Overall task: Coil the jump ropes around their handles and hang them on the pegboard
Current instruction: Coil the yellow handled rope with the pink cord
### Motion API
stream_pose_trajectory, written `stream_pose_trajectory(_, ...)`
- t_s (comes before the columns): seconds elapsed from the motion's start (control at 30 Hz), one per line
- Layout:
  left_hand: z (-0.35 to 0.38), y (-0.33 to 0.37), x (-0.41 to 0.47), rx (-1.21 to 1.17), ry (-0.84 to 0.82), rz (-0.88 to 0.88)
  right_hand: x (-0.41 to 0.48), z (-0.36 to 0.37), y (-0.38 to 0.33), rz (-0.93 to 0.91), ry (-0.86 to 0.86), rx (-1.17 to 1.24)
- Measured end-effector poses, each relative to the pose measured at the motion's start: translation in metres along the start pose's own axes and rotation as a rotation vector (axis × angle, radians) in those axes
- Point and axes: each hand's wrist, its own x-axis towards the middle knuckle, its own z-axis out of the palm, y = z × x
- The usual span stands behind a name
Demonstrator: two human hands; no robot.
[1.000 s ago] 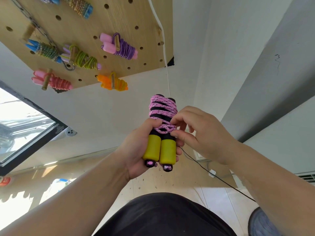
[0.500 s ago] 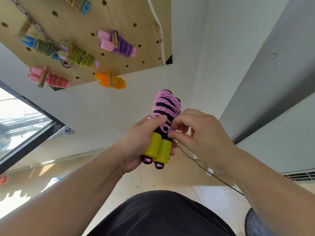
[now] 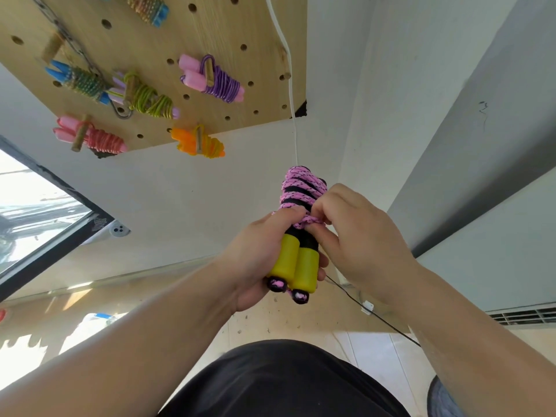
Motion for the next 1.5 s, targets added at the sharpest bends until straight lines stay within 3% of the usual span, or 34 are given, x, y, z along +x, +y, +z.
stream_pose_trajectory(0.17,0.007,-0.004,0.002,-0.041,-0.012,0.03,-0.003,0.008,0.0,-0.208,0.344,-0.296)
stream_pose_trajectory(0.27,0.008,-0.007,0.003,-0.001,0.015,0.065,-0.009,0.015,0.002,-0.179,0.42,-0.204)
stream_pose_trajectory(0.47,0.009,-0.013,-0.002,0.006,0.054,0.168,-0.019,0.013,-0.012,0.182,0.381,0.313)
stream_pose_trajectory(0.67,0.003,-0.006,-0.005,0.043,0.122,0.187,-0.018,0.004,-0.021,0.235,0.217,0.496)
stream_pose_trajectory(0.8,-0.001,-0.004,-0.006,0.145,0.066,0.238,-0.01,-0.01,-0.008,0.26,0.138,0.493)
stream_pose_trajectory(1.0,-0.007,-0.002,-0.001,0.233,0.085,0.205,-0.005,-0.008,0.004,-0.023,-0.013,0.167)
stream_pose_trajectory(1.13,-0.011,0.003,0.002,0.335,0.044,0.205,-0.003,-0.013,0.01,0.067,-0.053,0.466)
stream_pose_trajectory(1.27,-0.015,0.007,0.009,0.446,0.043,0.218,0.002,-0.009,0.01,0.177,-0.122,0.557)
stream_pose_trajectory(1.5,-0.043,0.025,0.038,1.053,0.099,0.293,0.019,0.001,0.01,0.095,-0.13,0.201)
